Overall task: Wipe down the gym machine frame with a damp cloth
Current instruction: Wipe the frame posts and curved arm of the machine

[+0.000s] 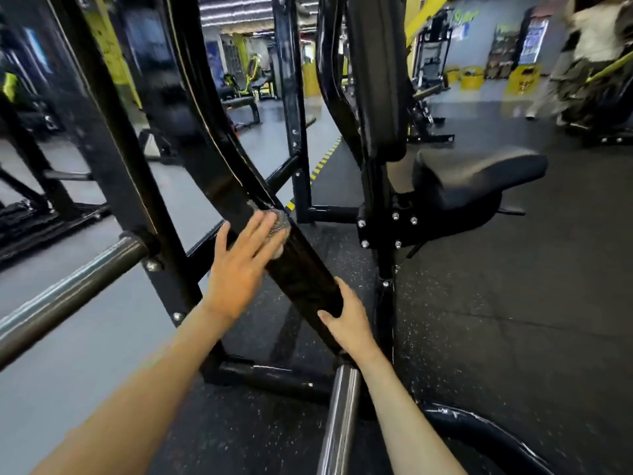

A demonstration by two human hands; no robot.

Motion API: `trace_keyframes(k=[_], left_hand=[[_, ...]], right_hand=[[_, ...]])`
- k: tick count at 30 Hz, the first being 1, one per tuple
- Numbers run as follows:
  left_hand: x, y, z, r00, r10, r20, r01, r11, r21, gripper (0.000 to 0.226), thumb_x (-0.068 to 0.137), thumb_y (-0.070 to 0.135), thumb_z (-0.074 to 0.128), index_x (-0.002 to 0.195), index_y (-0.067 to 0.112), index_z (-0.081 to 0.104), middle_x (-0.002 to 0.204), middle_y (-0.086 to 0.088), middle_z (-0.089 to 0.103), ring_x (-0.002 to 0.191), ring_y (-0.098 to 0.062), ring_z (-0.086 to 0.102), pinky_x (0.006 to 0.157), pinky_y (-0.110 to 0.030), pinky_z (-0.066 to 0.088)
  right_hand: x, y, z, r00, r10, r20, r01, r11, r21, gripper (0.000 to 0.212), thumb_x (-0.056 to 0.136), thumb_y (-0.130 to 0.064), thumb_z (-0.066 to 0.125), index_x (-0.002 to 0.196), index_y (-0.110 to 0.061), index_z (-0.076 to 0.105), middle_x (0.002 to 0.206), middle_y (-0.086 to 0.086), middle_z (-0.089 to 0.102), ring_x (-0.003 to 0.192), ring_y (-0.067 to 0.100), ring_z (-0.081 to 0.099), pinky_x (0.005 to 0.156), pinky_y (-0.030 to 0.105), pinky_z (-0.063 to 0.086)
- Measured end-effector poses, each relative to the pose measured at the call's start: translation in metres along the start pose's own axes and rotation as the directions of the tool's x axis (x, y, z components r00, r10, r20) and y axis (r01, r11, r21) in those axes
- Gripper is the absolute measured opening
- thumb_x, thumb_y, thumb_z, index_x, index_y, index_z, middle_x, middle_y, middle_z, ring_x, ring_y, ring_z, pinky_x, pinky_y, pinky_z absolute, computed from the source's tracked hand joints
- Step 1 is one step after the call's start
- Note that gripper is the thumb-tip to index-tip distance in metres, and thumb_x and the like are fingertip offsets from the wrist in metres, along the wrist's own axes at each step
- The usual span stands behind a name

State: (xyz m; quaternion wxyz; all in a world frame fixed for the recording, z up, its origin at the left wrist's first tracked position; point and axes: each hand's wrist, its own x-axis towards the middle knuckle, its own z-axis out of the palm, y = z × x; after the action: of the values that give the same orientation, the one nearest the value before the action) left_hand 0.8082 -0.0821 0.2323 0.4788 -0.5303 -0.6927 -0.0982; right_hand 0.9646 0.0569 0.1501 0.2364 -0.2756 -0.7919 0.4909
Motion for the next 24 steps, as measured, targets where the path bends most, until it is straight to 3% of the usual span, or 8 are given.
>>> trace_keyframes(k=[4, 8, 10, 11, 13, 14, 19, 24], left_hand=[[-0.042, 0.049, 0.045, 0.999, -0.034, 0.017, 0.036, 0.98, -0.196, 0.047, 0.102, 0.008, 0.029, 0.148, 0.012, 0.025, 0.161, 0.0, 0.006, 0.149, -0.024, 0.002, 0.116, -0.051, 0.011], [-0.048, 0.053, 0.054, 0.986, 0.166, 0.028, -0.161, 0.978, -0.134, 0.094, 0.078, -0.001, 0.049, 0.154, 0.019, -0.004, 0.159, -0.005, 0.011, 0.145, -0.026, 0.015, 0.109, -0.045, 0.027], [-0.024, 0.042, 0.043, 0.999, 0.01, -0.036, -0.017, 0.983, -0.185, 0.099, 0.073, -0.005, 0.047, 0.154, 0.023, -0.003, 0.162, 0.001, -0.005, 0.145, -0.022, 0.015, 0.112, -0.041, 0.019], [-0.008, 0.039, 0.036, 0.976, -0.201, -0.081, 0.165, 0.931, -0.326, 0.091, 0.079, -0.007, 0.044, 0.154, 0.027, 0.003, 0.161, 0.007, -0.009, 0.147, -0.018, 0.008, 0.115, -0.039, 0.011], [0.018, 0.04, 0.029, 0.805, -0.59, -0.059, 0.456, 0.679, -0.575, 0.076, 0.089, -0.011, 0.036, 0.153, 0.024, 0.013, 0.16, 0.014, -0.008, 0.148, -0.013, 0.0, 0.12, -0.032, 0.003], [0.022, 0.049, 0.029, 0.751, -0.66, -0.03, 0.492, 0.588, -0.642, 0.072, 0.092, -0.012, 0.035, 0.153, 0.02, 0.013, 0.16, 0.011, -0.006, 0.149, -0.014, -0.001, 0.121, -0.032, 0.004], [-0.033, 0.131, 0.053, 0.838, -0.541, 0.069, 0.457, 0.628, -0.629, 0.078, 0.098, 0.003, 0.041, 0.153, 0.038, -0.001, 0.16, 0.012, -0.014, 0.149, -0.017, -0.005, 0.119, -0.043, 0.017], [0.035, 0.086, 0.027, 0.511, -0.854, 0.102, 0.537, 0.224, -0.813, 0.068, 0.097, -0.006, 0.033, 0.15, 0.025, 0.004, 0.156, 0.024, -0.008, 0.148, -0.007, -0.006, 0.121, -0.031, 0.002]], right_hand=[[-0.004, 0.008, 0.003, 0.999, -0.035, -0.011, 0.035, 0.999, -0.022, 0.081, 0.083, 0.009, 0.062, 0.148, -0.027, 0.032, 0.144, -0.005, 0.044, 0.137, 0.012, 0.037, 0.115, 0.029, 0.029], [0.004, 0.011, -0.006, 0.998, -0.058, 0.012, 0.058, 0.997, -0.044, 0.084, 0.082, 0.008, 0.067, 0.15, -0.025, 0.03, 0.144, -0.004, 0.046, 0.134, 0.006, 0.039, 0.107, 0.013, 0.029], [0.004, 0.011, -0.009, 0.998, -0.047, 0.041, 0.049, 0.998, -0.036, 0.085, 0.083, 0.008, 0.067, 0.15, -0.027, 0.028, 0.145, -0.003, 0.045, 0.136, 0.009, 0.038, 0.099, 0.002, 0.031], [0.003, 0.011, -0.01, 0.997, -0.044, 0.061, 0.045, 0.999, -0.028, 0.086, 0.084, 0.009, 0.066, 0.151, -0.029, 0.026, 0.146, -0.003, 0.044, 0.137, 0.01, 0.037, 0.1, 0.004, 0.032], [0.004, 0.011, -0.01, 0.996, -0.05, 0.069, 0.053, 0.997, -0.047, 0.088, 0.085, 0.007, 0.065, 0.151, -0.033, 0.023, 0.147, -0.003, 0.043, 0.139, 0.011, 0.034, 0.11, 0.02, 0.03], [0.004, 0.01, -0.009, 0.997, -0.052, 0.063, 0.055, 0.997, -0.048, 0.088, 0.085, 0.007, 0.065, 0.151, -0.033, 0.022, 0.148, -0.003, 0.042, 0.14, 0.011, 0.033, 0.113, 0.025, 0.028], [0.002, 0.016, -0.003, 0.996, -0.05, 0.069, 0.048, 0.998, 0.036, 0.084, 0.087, -0.013, 0.069, 0.152, -0.033, 0.02, 0.151, -0.004, 0.037, 0.14, 0.011, 0.033, 0.117, 0.035, 0.028], [0.005, 0.017, 0.002, 0.998, -0.061, -0.005, 0.061, 0.991, 0.121, 0.063, 0.092, -0.03, 0.059, 0.149, -0.029, 0.031, 0.148, -0.002, 0.045, 0.137, 0.009, 0.04, 0.114, 0.038, 0.035]])
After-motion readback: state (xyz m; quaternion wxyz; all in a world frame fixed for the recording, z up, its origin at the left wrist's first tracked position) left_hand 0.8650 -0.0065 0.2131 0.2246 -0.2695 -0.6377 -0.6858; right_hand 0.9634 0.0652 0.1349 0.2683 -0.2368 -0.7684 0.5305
